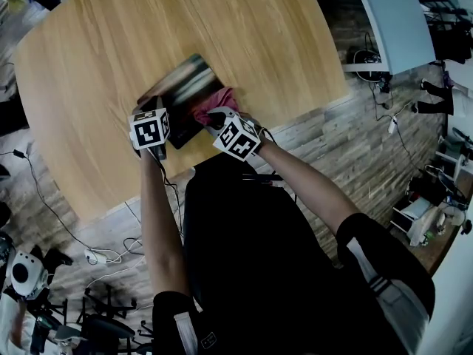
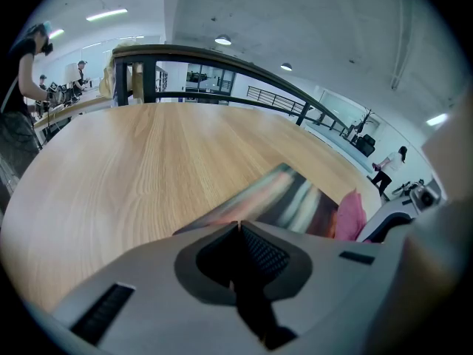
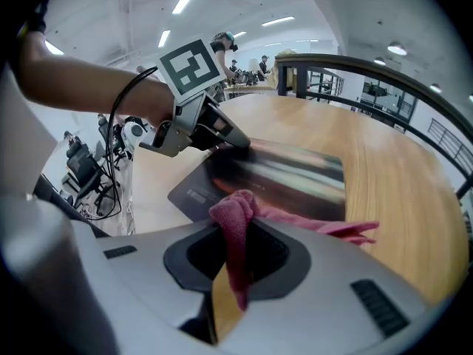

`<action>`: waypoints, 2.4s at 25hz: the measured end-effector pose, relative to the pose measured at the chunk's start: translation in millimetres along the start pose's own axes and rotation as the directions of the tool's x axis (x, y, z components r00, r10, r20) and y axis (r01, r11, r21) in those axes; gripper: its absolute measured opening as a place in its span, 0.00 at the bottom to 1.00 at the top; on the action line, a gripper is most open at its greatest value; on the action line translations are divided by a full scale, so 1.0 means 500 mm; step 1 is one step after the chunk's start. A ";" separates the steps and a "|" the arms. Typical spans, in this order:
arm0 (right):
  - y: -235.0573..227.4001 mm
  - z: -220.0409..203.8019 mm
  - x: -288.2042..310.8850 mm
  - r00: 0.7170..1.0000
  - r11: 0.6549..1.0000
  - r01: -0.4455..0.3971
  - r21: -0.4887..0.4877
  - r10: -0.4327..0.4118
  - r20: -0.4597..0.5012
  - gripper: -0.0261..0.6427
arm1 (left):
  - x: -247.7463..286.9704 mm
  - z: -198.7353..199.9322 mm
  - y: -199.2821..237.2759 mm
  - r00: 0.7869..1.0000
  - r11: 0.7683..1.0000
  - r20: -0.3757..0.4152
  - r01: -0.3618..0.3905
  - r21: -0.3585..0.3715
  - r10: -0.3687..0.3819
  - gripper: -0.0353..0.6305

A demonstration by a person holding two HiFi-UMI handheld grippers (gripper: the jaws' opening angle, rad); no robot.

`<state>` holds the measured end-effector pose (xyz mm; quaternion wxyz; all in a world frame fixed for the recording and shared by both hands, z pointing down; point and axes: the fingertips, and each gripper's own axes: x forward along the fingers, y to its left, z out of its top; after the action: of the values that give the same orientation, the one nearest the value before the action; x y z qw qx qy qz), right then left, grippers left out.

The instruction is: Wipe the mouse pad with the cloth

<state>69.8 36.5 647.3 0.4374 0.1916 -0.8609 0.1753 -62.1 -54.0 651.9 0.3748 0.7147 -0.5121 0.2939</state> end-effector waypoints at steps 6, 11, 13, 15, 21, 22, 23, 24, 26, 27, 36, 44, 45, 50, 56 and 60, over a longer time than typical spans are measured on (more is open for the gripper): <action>0.031 0.007 0.014 0.993 0.991 -0.112 0.077 0.114 -0.023 0.14 | 0.003 0.000 0.000 1.000 1.000 0.000 0.009 -0.011 -0.009 0.10; 0.057 0.018 0.015 0.978 0.977 -0.190 0.101 0.197 -0.064 0.14 | 0.004 -0.002 0.003 1.000 1.000 0.007 -0.015 -0.007 0.016 0.10; 0.054 0.033 0.006 0.979 0.971 -0.197 0.134 0.203 -0.033 0.14 | 0.002 -0.001 0.004 1.000 1.000 0.016 -0.018 -0.018 0.019 0.10; 0.048 0.053 -0.013 0.981 0.967 -0.192 0.167 0.193 0.013 0.14 | 0.000 0.003 0.006 1.000 0.998 0.024 -0.003 -0.057 0.004 0.10; 0.022 0.133 -0.081 0.975 0.950 -0.169 0.264 0.122 0.183 0.14 | -0.044 0.044 0.027 0.994 0.993 0.105 0.000 -0.115 0.012 0.10; 0.015 0.148 -0.095 0.972 0.947 -0.159 0.279 0.100 0.214 0.14 | -0.059 0.054 0.028 0.992 0.994 0.125 -0.002 -0.109 0.016 0.10; 0.010 0.162 -0.111 0.967 0.946 -0.146 0.288 0.075 0.244 0.14 | -0.076 0.063 0.029 0.989 0.994 0.146 -0.003 -0.106 0.019 0.10; 0.005 0.175 -0.127 0.961 0.947 -0.131 0.294 0.048 0.271 0.14 | -0.095 0.070 0.028 0.985 0.994 0.169 -0.003 -0.105 0.021 0.10; 0.000 0.197 -0.161 0.947 0.945 -0.102 0.312 -0.004 0.321 0.14 | -0.138 0.083 0.026 0.975 0.994 0.220 -0.004 -0.108 0.028 0.10; -0.002 0.207 -0.178 0.938 0.941 -0.091 0.326 -0.028 0.345 0.14 | -0.161 0.090 0.024 0.969 0.994 0.246 -0.005 -0.109 0.032 0.10; 0.006 0.307 -0.331 0.829 0.931 -0.008 0.365 -0.198 0.523 0.14 | -0.386 0.130 -0.019 0.876 0.995 0.476 -0.032 -0.098 0.075 0.10; 0.023 0.349 -0.438 0.738 0.940 0.076 0.332 -0.277 0.616 0.14 | -0.557 0.119 -0.071 0.780 0.988 0.607 -0.115 -0.102 0.153 0.10; 0.024 0.349 -0.451 0.731 0.941 0.076 0.329 -0.278 0.624 0.14 | -0.571 0.118 -0.083 0.772 0.988 0.617 -0.130 -0.086 0.155 0.10; 0.023 0.353 -0.510 0.695 0.941 0.062 0.331 -0.279 0.663 0.14 | -0.645 0.120 -0.126 0.706 0.978 0.679 -0.189 -0.090 0.199 0.10; 0.006 0.349 -0.570 0.668 0.943 0.075 0.325 -0.289 0.686 0.14 | -0.705 0.139 -0.186 0.640 0.965 0.728 -0.229 -0.126 0.247 0.10; 0.010 0.338 -0.592 0.663 0.952 0.077 0.296 -0.270 0.698 0.14 | -0.722 0.149 -0.225 0.615 0.964 0.749 -0.233 -0.126 0.247 0.10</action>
<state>112.6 13.9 309.9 0.0456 0.3789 -0.9130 0.1444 -61.2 90.3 294.7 0.0895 0.6936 -0.7147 0.0113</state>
